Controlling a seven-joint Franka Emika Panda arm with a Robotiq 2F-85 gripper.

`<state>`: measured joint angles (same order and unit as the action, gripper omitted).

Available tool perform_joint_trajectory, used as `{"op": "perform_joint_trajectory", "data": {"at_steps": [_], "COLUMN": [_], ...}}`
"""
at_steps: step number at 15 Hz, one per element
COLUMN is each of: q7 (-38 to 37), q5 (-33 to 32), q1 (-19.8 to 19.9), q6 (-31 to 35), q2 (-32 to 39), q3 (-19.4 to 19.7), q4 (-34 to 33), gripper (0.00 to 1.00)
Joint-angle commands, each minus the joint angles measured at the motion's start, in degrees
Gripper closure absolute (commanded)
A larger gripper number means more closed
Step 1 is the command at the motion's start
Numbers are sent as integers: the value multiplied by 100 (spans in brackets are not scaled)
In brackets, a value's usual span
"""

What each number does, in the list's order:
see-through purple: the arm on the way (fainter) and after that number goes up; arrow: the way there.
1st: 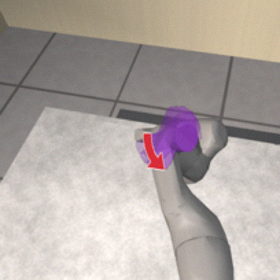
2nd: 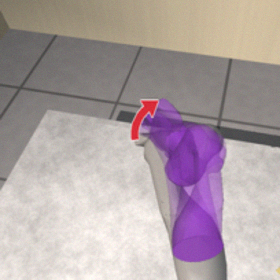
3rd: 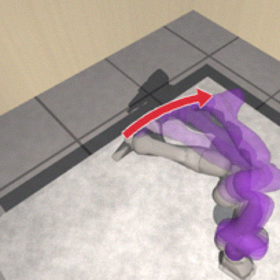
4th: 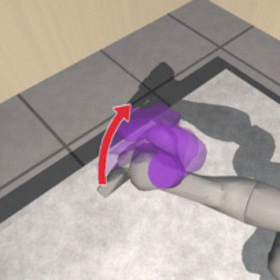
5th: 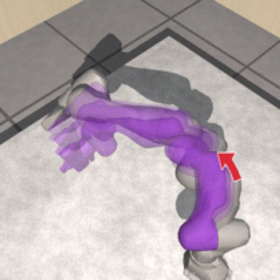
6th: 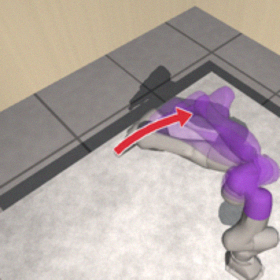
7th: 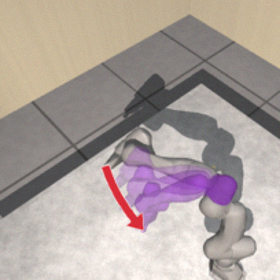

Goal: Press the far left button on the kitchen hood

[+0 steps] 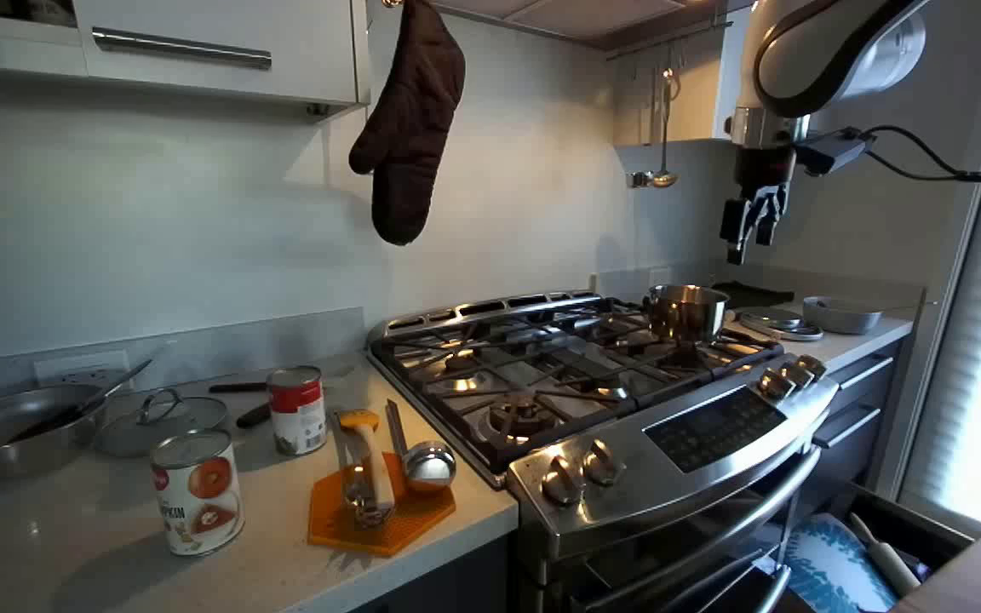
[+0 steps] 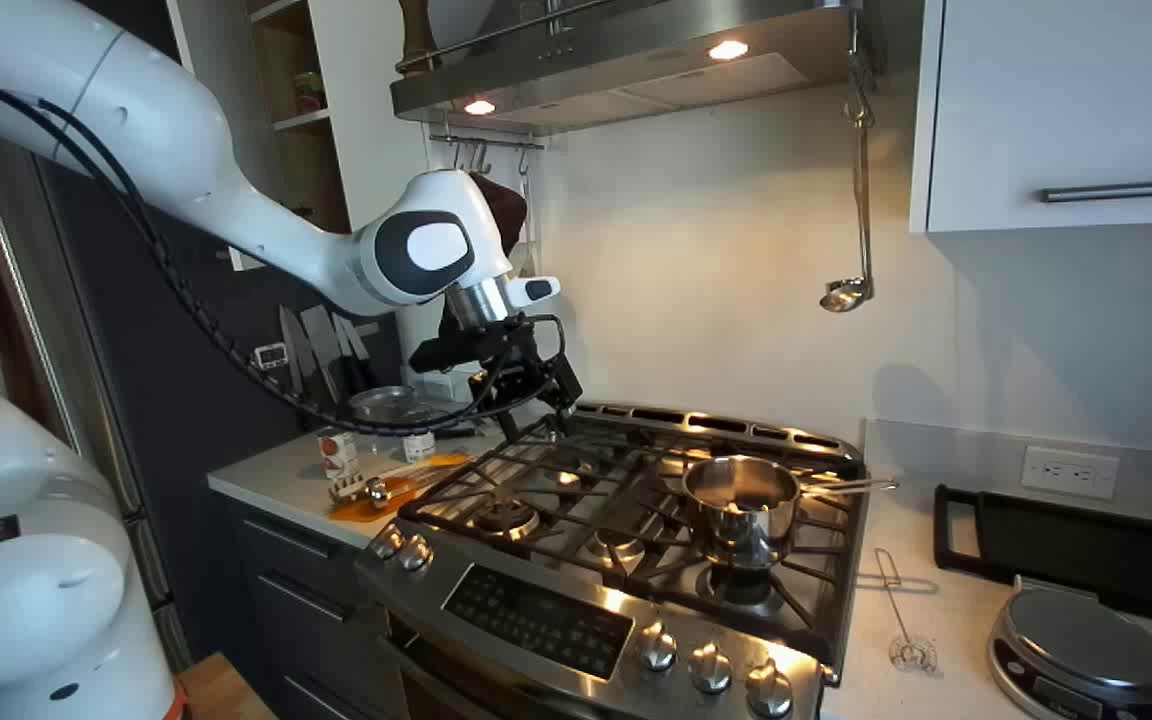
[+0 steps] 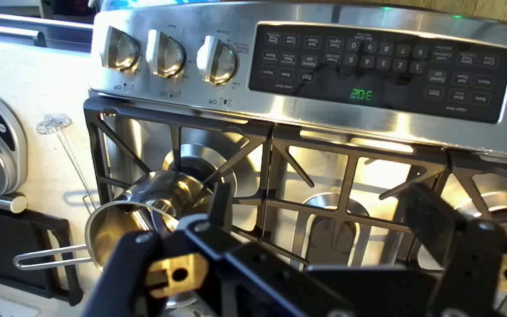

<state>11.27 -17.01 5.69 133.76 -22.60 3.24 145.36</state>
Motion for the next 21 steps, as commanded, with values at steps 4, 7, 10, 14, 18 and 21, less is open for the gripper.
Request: {"op": "perform_joint_trajectory", "data": {"at_steps": [4, 7, 10, 14, 18, 21], "q7": [-8, -8, -63, -51, -182, -157], "q5": [-11, -11, 15, 214, 443, 638], "q1": [-34, -34, -64, -125, -210, -334], "q6": [-20, -20, -209, -444, -775, -1066], "q2": [-2, -2, -77, -293, -603, -911], "q3": [29, 29, -41, -16, -57, -87], "q4": [-10, -10, -288, -669, -874, -883], "gripper": [0, 0, 0, 0, 0, 0]}}
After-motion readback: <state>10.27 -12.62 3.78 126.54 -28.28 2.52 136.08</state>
